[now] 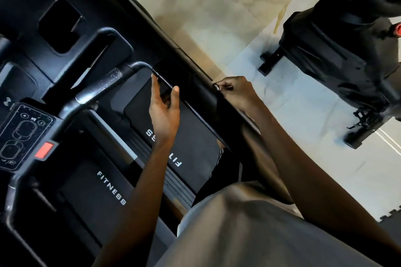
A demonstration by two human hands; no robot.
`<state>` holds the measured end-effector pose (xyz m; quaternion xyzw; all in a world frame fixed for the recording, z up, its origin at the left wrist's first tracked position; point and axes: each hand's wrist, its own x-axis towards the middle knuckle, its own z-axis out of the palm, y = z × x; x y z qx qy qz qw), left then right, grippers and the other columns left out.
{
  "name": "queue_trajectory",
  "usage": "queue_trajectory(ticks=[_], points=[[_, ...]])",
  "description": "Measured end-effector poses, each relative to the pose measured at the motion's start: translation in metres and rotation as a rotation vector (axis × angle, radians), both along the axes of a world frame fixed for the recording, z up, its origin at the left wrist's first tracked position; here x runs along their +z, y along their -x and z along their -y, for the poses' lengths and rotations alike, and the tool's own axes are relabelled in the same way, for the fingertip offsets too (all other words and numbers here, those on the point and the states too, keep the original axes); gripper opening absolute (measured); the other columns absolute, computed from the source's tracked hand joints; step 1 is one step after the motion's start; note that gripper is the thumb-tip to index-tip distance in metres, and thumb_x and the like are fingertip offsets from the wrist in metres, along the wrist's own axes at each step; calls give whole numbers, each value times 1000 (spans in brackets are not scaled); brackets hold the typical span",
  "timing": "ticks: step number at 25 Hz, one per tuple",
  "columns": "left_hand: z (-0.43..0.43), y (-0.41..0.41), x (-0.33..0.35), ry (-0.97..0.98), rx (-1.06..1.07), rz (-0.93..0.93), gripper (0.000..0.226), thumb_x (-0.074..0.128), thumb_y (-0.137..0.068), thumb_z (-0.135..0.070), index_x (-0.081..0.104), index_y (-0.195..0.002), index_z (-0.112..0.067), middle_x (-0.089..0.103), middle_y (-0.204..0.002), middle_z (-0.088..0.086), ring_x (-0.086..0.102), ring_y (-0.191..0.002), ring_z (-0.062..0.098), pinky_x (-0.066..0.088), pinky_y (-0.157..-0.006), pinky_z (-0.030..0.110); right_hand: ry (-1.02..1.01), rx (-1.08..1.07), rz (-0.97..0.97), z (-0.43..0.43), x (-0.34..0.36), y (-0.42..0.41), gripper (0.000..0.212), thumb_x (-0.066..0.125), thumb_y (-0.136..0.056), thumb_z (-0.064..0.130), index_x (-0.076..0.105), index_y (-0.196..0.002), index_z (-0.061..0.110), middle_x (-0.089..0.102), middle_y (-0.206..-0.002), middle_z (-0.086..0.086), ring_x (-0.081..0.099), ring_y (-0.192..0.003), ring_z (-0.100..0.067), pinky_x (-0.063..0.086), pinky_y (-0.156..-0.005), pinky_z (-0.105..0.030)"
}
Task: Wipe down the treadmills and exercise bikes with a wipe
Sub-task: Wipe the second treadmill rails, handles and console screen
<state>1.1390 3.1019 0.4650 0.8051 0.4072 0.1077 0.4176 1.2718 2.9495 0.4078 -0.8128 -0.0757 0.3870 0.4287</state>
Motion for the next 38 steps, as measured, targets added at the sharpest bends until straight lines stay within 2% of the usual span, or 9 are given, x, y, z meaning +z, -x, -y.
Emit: queue_trajectory(ticks=[6,9,11,18,21,23,27,32,38], points=[[-1,-2,-1,16,31,-45,69,56,-100,-46,26,-159,-24,48,-153,-5,43,-138,0,37,-115,24,-94,-10,17,-30,-11,-6,25,58,-95,16,75,-112,24,73,-106,8,62,-81,3,36,-69,0],[3,-2,2,6,49,-97,67,53,-102,-45,23,-159,-27,67,-100,-15,61,-87,-6,49,-86,10,2,-6,-59,-19,-28,-5,27,58,-95,16,74,-116,20,72,-119,2,65,-110,-13,42,-91,-12],[4,-1,3,-7,67,-119,67,53,-103,-42,22,-159,-27,50,-74,-15,47,-60,-3,46,-67,7,-17,-1,-67,-21,-25,-7,26,58,-95,17,75,-115,21,72,-118,4,65,-109,-10,42,-91,-13],[-5,-6,11,-68,60,-155,67,57,-100,-45,27,-158,-27,67,-96,-35,51,-59,-15,43,-63,4,-210,1,93,-47,-4,-14,24,58,-95,16,74,-112,22,73,-115,6,67,-110,-12,51,-98,-27],[-13,-17,14,-87,77,-153,68,58,-101,-39,27,-158,-18,53,-77,-50,48,-57,-13,42,-60,4,-303,5,211,-22,8,12,27,58,-94,13,73,-116,22,72,-117,10,68,-106,-5,55,-93,-30],[-19,-22,12,-68,93,-152,67,59,-101,-36,30,-156,-11,47,-62,-39,46,-59,-23,39,-65,0,-339,12,295,-6,14,28,30,59,-94,9,72,-120,20,70,-121,11,65,-109,-1,55,-94,-27],[-34,-17,5,8,117,-103,70,59,-95,-57,48,-147,-12,69,-99,-11,62,-84,-7,54,-83,20,-291,102,443,-10,22,44,39,55,-94,9,68,-127,25,64,-129,16,62,-114,-1,55,-95,-30],[-70,-25,3,241,228,56,25,60,-99,-32,70,-80,-20,63,-73,-7,60,-76,13,53,-74,35,-223,175,509,-47,48,50,40,53,-96,8,66,-129,24,62,-134,11,59,-119,-7,54,-92,-29],[-87,-23,7,224,111,-22,24,62,-95,-40,71,-81,-24,65,-78,-1,62,-78,17,56,-81,46,-200,106,520,-77,48,41,38,52,-96,10,67,-129,23,63,-134,8,60,-119,-9,54,-91,-28]])
